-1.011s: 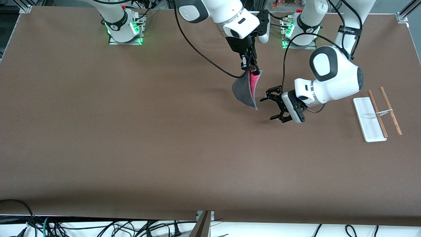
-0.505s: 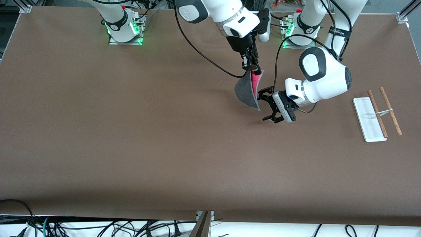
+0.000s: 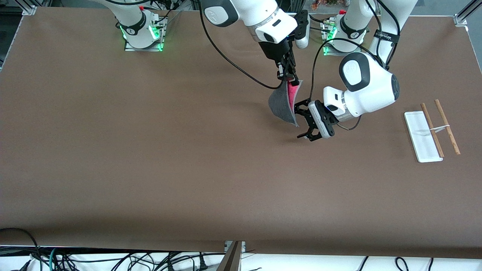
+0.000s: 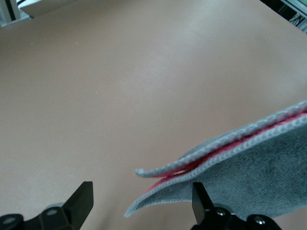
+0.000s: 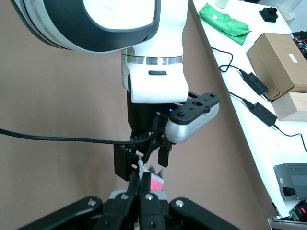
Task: Pass towel and hang on rack
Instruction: 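Grasp the towel edge with the left gripper, then open the right gripper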
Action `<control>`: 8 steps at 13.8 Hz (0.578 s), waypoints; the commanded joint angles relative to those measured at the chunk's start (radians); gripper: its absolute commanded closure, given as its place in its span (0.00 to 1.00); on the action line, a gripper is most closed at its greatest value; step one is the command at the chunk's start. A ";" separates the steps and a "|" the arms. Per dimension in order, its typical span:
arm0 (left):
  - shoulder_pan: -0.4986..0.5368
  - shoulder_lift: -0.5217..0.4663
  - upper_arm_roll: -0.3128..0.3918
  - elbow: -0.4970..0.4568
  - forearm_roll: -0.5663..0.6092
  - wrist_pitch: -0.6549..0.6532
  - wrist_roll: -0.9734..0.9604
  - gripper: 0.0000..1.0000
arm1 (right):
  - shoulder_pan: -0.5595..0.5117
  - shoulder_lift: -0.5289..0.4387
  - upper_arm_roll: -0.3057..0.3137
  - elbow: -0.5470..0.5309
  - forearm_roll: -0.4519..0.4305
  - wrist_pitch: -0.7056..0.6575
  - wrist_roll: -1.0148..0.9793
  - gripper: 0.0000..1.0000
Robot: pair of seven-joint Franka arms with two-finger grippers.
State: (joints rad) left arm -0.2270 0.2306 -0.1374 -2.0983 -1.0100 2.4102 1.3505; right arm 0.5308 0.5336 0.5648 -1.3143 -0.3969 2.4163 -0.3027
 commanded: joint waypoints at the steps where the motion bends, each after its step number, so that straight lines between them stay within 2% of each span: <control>1: -0.017 -0.008 0.005 0.001 -0.013 0.021 0.064 0.05 | 0.000 0.012 0.006 0.020 -0.013 0.006 -0.004 1.00; 2: -0.018 -0.008 0.005 0.003 0.020 0.021 0.064 0.07 | 0.000 0.012 0.006 0.020 -0.013 0.006 -0.004 1.00; 5: -0.023 -0.011 0.004 0.015 0.103 0.021 0.064 0.30 | 0.000 0.012 0.006 0.020 -0.013 0.006 -0.003 1.00; 7: -0.025 -0.016 0.004 0.015 0.109 0.021 0.064 0.51 | 0.000 0.012 0.006 0.020 -0.013 0.006 -0.004 1.00; 8: -0.025 -0.016 0.002 0.015 0.122 0.021 0.064 0.66 | 0.000 0.012 0.006 0.020 -0.013 0.006 -0.004 1.00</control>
State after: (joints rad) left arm -0.2435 0.2278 -0.1375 -2.0830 -0.9146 2.4243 1.3999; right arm 0.5308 0.5338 0.5648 -1.3143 -0.3969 2.4163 -0.3027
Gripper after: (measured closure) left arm 0.458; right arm 0.982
